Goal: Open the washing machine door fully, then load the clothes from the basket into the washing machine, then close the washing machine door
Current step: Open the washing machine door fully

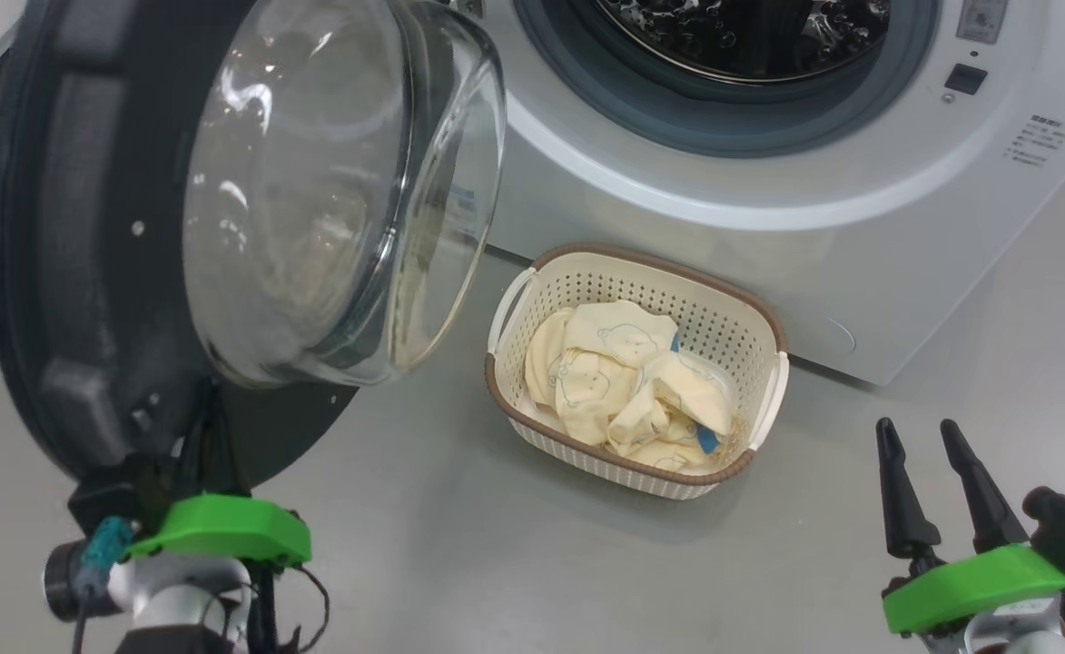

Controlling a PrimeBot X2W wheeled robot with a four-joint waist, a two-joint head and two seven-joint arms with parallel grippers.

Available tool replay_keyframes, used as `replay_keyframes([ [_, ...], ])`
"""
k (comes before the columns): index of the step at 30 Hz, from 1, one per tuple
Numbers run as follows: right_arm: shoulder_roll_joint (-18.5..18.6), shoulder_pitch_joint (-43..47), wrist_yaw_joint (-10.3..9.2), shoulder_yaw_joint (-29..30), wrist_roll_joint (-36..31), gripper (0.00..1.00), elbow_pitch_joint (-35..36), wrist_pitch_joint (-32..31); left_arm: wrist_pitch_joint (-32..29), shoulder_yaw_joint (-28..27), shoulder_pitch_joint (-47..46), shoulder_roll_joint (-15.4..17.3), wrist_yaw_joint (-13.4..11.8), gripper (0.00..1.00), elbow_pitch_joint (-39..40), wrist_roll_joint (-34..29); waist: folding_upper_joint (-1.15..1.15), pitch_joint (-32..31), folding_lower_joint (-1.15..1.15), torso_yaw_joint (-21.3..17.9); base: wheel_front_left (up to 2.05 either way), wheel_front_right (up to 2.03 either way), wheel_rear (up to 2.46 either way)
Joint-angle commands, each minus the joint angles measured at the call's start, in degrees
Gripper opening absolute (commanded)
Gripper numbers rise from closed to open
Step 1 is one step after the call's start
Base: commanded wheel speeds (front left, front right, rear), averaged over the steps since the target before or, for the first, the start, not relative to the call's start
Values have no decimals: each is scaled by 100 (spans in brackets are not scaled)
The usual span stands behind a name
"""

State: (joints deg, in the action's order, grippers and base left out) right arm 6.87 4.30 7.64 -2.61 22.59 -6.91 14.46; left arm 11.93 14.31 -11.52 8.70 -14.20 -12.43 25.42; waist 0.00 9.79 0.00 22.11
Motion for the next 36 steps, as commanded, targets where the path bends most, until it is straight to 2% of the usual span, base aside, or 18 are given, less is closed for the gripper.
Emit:
replay_keyframes([
  [1,137,-213,-15,-136,-49,100,159,54,40,-363,-257,204,-505,0,-55,63,0,14,0,-17,0,0,0],
  [13,268,-265,-15,-253,-11,100,78,54,302,-1269,-1109,463,-360,0,-1414,153,0,51,0,-311,0,0,0],
  [22,356,-233,-15,-275,1,100,69,54,306,-2017,-1381,474,-198,0,-1861,-216,0,91,0,-508,0,0,0],
  [36,372,-284,-15,-345,17,100,18,54,307,-2796,-1803,568,-45,0,-2568,-865,0,122,0,-709,0,0,0],
])
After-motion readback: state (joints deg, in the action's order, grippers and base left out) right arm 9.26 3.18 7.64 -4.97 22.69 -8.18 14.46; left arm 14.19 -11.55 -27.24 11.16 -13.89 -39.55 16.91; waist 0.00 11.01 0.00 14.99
